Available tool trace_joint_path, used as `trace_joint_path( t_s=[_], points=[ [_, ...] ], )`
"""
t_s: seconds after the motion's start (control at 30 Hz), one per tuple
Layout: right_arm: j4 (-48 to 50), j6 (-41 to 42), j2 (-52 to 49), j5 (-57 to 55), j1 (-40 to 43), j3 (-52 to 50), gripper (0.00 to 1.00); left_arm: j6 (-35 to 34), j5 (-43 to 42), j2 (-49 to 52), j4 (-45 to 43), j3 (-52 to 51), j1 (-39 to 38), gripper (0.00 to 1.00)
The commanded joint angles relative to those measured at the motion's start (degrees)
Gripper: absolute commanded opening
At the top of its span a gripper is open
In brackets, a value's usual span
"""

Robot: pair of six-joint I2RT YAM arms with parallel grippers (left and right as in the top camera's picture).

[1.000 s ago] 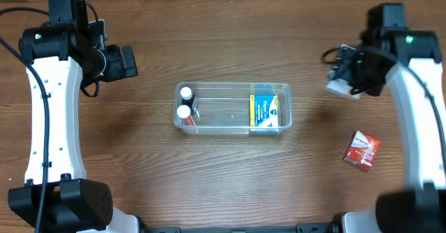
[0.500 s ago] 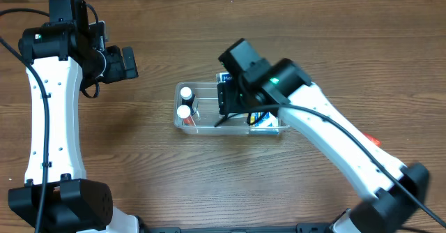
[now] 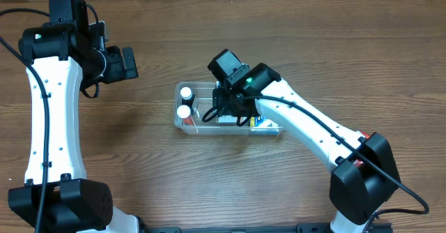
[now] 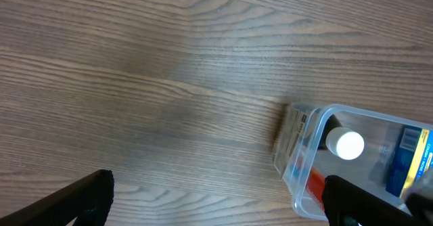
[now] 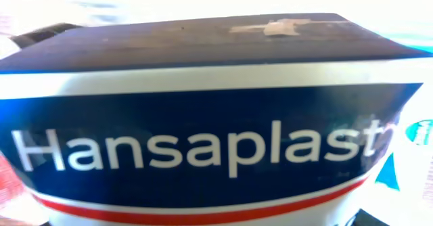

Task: Pack container
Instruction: 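Place the Hansaplast box into the container's middle and release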

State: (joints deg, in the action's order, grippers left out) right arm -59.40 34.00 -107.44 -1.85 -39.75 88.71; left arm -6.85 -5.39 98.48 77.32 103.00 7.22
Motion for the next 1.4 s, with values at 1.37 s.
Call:
trace_joint_path(
  t_s=[1.37],
  points=[
    [-18.3,5.6,24.7,-10.3,28.8,7.3,1.00,0.7,0.0,0.2,0.5,0.2,-0.1,1.00]
  ],
)
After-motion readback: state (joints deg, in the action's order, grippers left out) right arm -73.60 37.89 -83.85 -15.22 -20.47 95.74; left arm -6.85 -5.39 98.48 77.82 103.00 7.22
